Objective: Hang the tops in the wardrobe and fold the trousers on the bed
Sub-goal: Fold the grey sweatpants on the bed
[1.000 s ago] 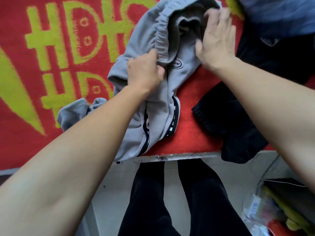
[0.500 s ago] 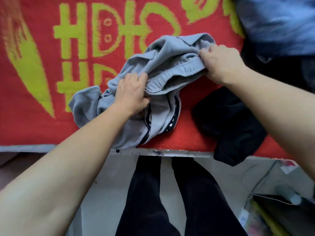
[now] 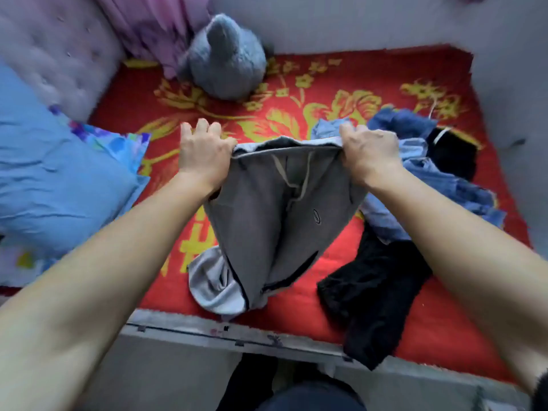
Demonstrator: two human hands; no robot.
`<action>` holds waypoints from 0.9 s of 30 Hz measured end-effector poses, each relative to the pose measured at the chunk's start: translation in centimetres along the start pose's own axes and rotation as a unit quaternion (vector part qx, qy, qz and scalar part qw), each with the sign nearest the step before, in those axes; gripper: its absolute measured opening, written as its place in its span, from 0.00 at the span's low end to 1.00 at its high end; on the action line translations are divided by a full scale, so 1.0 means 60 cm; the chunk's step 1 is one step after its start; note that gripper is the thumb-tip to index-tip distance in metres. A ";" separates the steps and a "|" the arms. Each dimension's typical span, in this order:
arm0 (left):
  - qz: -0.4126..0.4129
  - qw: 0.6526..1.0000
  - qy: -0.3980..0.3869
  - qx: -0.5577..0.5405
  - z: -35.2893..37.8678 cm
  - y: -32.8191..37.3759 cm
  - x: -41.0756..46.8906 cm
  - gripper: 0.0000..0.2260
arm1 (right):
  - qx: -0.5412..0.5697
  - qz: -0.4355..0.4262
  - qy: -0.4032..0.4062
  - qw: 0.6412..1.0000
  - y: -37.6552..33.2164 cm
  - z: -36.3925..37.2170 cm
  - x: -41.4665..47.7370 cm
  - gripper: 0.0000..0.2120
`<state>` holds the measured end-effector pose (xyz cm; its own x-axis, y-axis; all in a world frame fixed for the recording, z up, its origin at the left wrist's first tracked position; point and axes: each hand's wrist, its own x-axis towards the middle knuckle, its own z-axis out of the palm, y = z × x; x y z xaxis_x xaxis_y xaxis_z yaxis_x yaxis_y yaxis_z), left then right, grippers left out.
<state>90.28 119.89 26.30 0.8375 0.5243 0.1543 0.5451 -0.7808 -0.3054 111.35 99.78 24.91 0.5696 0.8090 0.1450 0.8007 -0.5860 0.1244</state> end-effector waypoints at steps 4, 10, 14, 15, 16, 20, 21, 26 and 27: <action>0.001 0.993 0.111 0.031 -0.152 -0.091 0.011 0.11 | -0.035 -0.030 0.138 0.989 0.011 -0.160 0.030 0.14; -0.028 0.971 0.230 0.059 -0.310 -0.207 0.004 0.12 | -0.076 -0.022 0.239 0.968 0.003 -0.360 0.024 0.11; -0.025 0.953 0.298 0.049 -0.387 -0.267 -0.008 0.14 | -0.111 -0.021 0.293 0.949 -0.028 -0.469 -0.008 0.13; -0.028 0.949 0.311 0.046 -0.406 -0.282 -0.011 0.15 | -0.113 -0.014 0.309 0.944 -0.038 -0.498 -0.015 0.13; -0.031 0.945 0.322 0.042 -0.426 -0.295 -0.015 0.15 | -0.113 -0.003 0.323 0.940 -0.050 -0.526 -0.022 0.13; -0.048 0.935 0.350 0.028 -0.491 -0.352 -0.028 0.18 | -0.111 0.042 0.350 0.929 -0.097 -0.623 -0.051 0.14; -0.051 0.931 0.361 0.020 -0.502 -0.366 -0.031 0.18 | -0.108 0.051 0.355 0.927 -0.107 -0.642 -0.058 0.14; -0.035 0.912 0.409 -0.006 -0.525 -0.413 -0.054 0.13 | -0.110 0.080 0.376 0.916 -0.149 -0.699 -0.090 0.16; -0.027 0.909 0.416 -0.009 -0.526 -0.418 -0.057 0.11 | -0.113 0.084 0.372 0.918 -0.155 -0.704 -0.094 0.16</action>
<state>75.00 126.96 63.11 0.5451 0.1303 0.8282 0.5810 -0.7709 -0.2611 92.83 98.75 64.39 0.3300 0.5017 0.7996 0.6064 -0.7619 0.2278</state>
